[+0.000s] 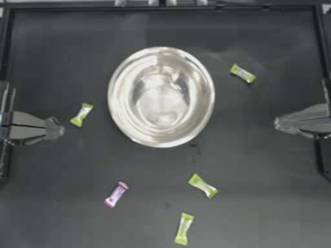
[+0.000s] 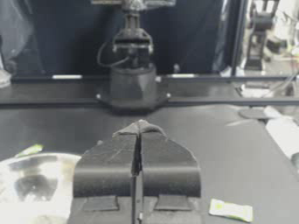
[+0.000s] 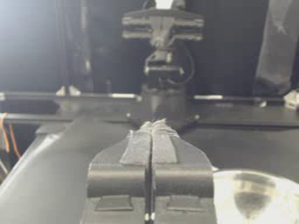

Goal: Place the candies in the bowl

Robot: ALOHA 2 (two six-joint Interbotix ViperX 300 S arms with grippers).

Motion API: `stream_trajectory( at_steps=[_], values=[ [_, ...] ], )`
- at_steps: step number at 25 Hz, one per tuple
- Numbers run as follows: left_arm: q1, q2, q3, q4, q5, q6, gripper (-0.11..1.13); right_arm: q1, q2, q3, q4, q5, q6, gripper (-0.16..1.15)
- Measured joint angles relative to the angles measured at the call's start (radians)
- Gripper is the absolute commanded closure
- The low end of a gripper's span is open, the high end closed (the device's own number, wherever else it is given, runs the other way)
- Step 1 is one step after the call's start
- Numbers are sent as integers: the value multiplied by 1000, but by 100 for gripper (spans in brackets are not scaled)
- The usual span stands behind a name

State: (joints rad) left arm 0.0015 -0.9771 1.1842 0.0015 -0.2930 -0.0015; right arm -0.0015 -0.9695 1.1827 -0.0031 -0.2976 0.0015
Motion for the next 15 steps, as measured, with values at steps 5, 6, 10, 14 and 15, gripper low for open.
stream_trajectory(
  at_steps=[5, 6, 10, 14, 15],
  values=[
    [2, 3, 34, -2, 8, 2, 94, 2, 12, 41, 0, -12, 2, 88],
    [2, 3, 34, -3, 15, 2, 95, 2, 14, 46, 0, -14, 2, 86],
    [20, 3, 18, -3, 80, -2, 82, 2, 25, 48, -14, -15, -6, 72],
    [37, 5, -8, -5, 161, -6, 24, 3, 29, 48, -52, -17, -6, 34],
    [44, 6, -15, -9, 178, -11, 7, 2, 29, 48, -55, -17, -6, 25]
  ],
)
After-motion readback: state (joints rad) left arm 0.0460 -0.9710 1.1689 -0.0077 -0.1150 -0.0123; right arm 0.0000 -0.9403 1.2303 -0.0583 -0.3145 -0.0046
